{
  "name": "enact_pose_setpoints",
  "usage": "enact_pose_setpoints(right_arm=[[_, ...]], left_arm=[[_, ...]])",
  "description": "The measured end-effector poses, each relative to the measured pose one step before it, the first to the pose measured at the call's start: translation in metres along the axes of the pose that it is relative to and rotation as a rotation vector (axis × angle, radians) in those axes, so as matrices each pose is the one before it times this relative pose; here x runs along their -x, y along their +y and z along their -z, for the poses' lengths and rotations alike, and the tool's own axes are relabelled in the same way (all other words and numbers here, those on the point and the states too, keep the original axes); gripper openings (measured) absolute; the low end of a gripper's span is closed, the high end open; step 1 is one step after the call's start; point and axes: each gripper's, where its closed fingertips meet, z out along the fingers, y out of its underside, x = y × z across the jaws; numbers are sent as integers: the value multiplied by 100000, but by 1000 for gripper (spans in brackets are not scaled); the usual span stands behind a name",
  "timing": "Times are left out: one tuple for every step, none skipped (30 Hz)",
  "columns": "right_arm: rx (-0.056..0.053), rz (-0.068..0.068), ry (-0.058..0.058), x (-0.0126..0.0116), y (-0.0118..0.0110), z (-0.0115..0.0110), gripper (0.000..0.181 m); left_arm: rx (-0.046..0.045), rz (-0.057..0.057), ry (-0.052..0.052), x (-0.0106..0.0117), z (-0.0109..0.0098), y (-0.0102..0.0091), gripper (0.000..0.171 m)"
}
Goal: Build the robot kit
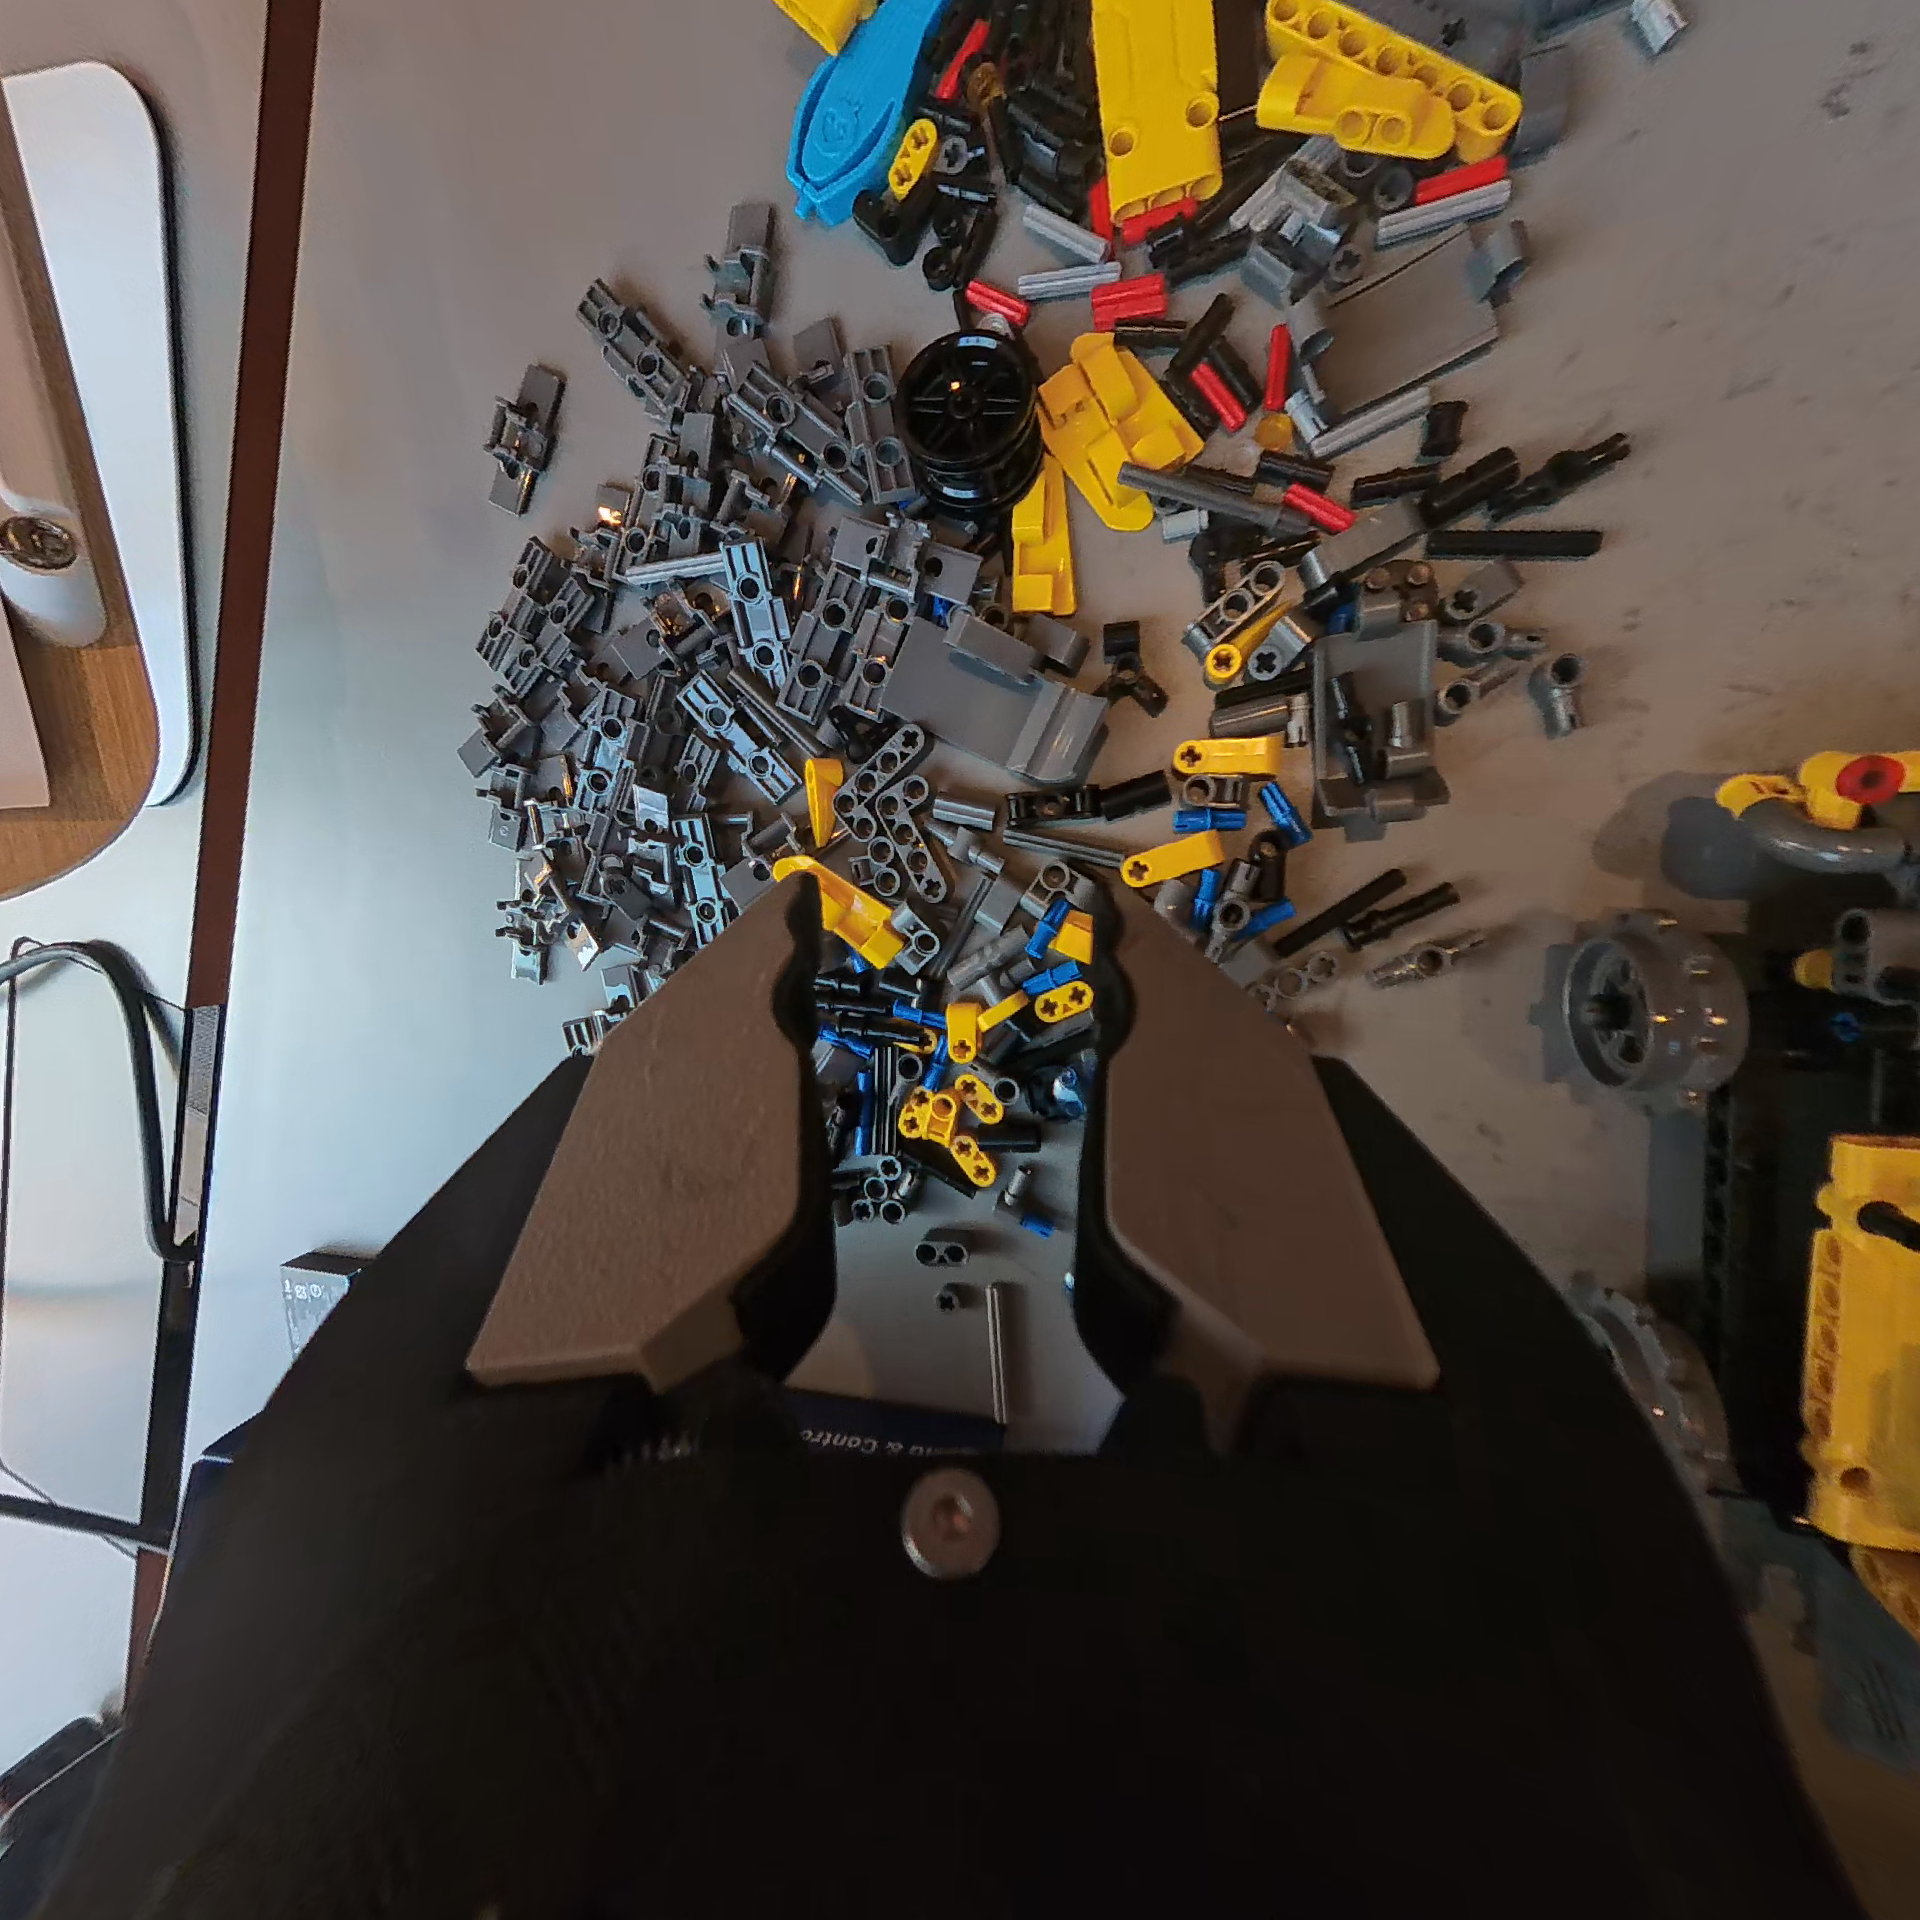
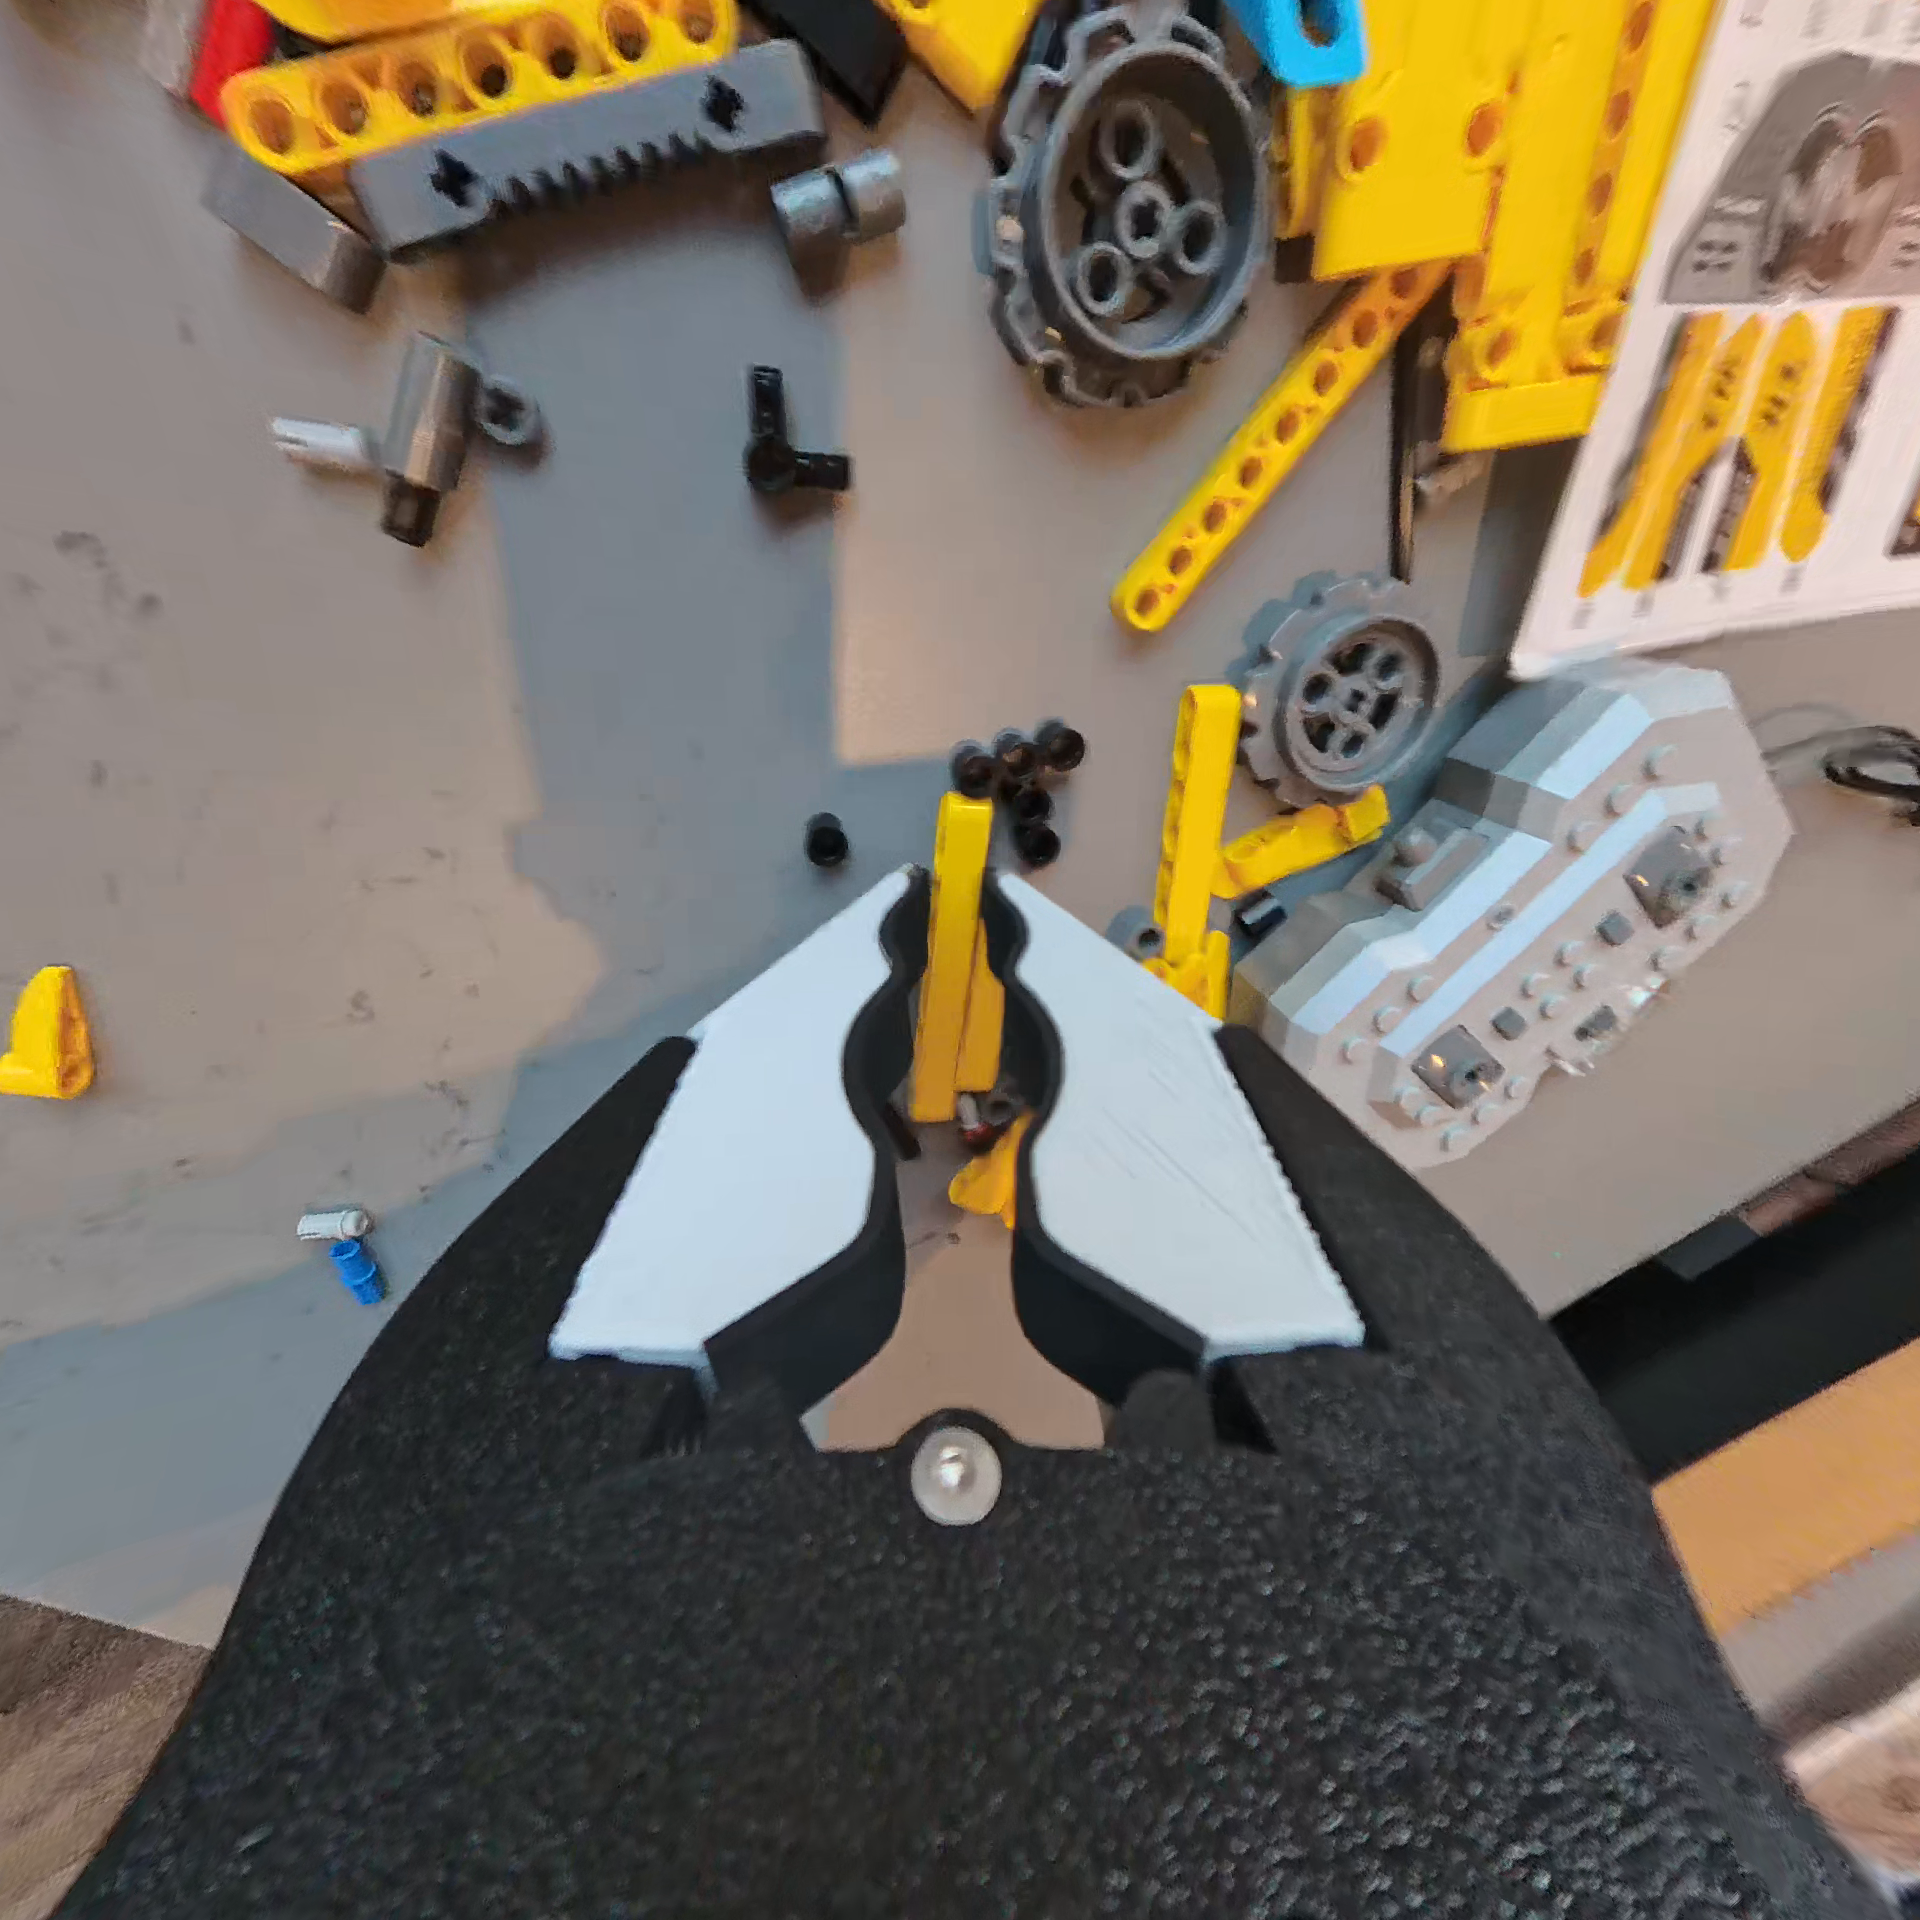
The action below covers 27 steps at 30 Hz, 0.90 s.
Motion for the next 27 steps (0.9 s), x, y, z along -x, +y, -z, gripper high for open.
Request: enact_pose_setpoints(right_arm=[[-1481, -283, 615, -53, -291, 36, 8], [-88, 223, 689, -53, -101, 38, 8], [-402, 519, 67, 78, -115, 85, 8], [-600, 80, -614, 156, -104, 158, 8], [-495, -695, -577, 66, -70, 251, 8], [-982, -1323, -440, -14, -87, 378, 8], [-1898, -2088, -641, -54, -205, 543, 8], [-2737, -2993, -774, -85, -312, 670, 8], [-3372, -4083, -437, -149, -421, 805, 8], [-4037, -5750, -713, -134, -524, 892, 8], [-4489, -7159, -1663, 60, -582, 981, 8], [-5958, -6848, -2849, 426, -778, 1090, 8], [-8567, -6130, -3087, 748, -1111, 1207, 8], [-11387, -6512, -4081, 1164, -1499, 1241, 8], [-13719, -7225, -7580, 1913, -1806, 1181, 7], [-14022, -6083, -10017, 2495, -1790, 1008, 7], [-13929, -4150, -7478, 2300, -1643, 755, 7], [-12845, -2629, -6356, 2195, -1328, 518, 7], [-10954, -1681, -6775, 2239, -931, 307, 7], [-8833, -1410, -3704, 1693, -563, 127, 7], [-7282, -952, -2753, 1431, -251, 52, 7], [-5654, -1016, -3042, 1310, 21, -22, 7], [-5254, -965, -875, 860, 83, -49, 7], [-3476, -760, -987, 697, 237, -48, 7], [-2019, -1095, -1603, 614, 287, -40, 7], [-1751, -1194, -36, 237, 157, 35, 7], [-2007, -752, 1075, -21, -94, 150, 7]], left_arm=[[-120, -37, 73, -11, 24, -23, 49], [-135, 130, -25, 39, 29, -6, 49], [-45, 240, 16, 40, 28, 25, 49], [5, 183, -12, 50, 27, 23, 50], [-71, 56, -129, 57, 38, 11, 50], [-367, -74, -254, 52, 64, -74, 49], [-998, -16, -41, -3, 115, -218, 48], [-1617, -125, 698, -155, 158, -356, 46], [-2507, -403, 1266, -269, 207, -573, 45], [-3653, -805, 1437, -358, 230, -794, 44], [-4942, -859, 1377, -400, 227, -1046, 43], [-5974, -155, 2418, -575, 187, -1222, 43], [-6187, 972, 4268, -854, 130, -1313, 44], [-6816, 2123, 4959, -924, 64, -1448, 45], [-6685, 2402, 5107, -959, -32, -1422, 45], [-5658, 2272, 5032, -1026, -140, -1235, 45], [-3871, 1468, 5532, -1189, -215, -912, 46], [-2951, 505, 5785, -1323, -247, -740, 47], [-3494, -298, 5704, -1371, -182, -823, 47], [-4858, -404, 5378, -1343, -54, -1057, 47], [-6097, 87, 5045, -1262, 60, -1267, 44], [-6225, 731, 5018, -1221, 129, -1251, 40], [-5011, 1416, 4371, -1032, 118, -988, 37], [-3100, 1365, 3465, -785, 67, -626, 36], [-1060, 729, 2815, -606, 22, -256, 32], [235, 80, 1167, -278, 23, -24, 27], [483, -515, -225, -34, 43, 42, 21]])
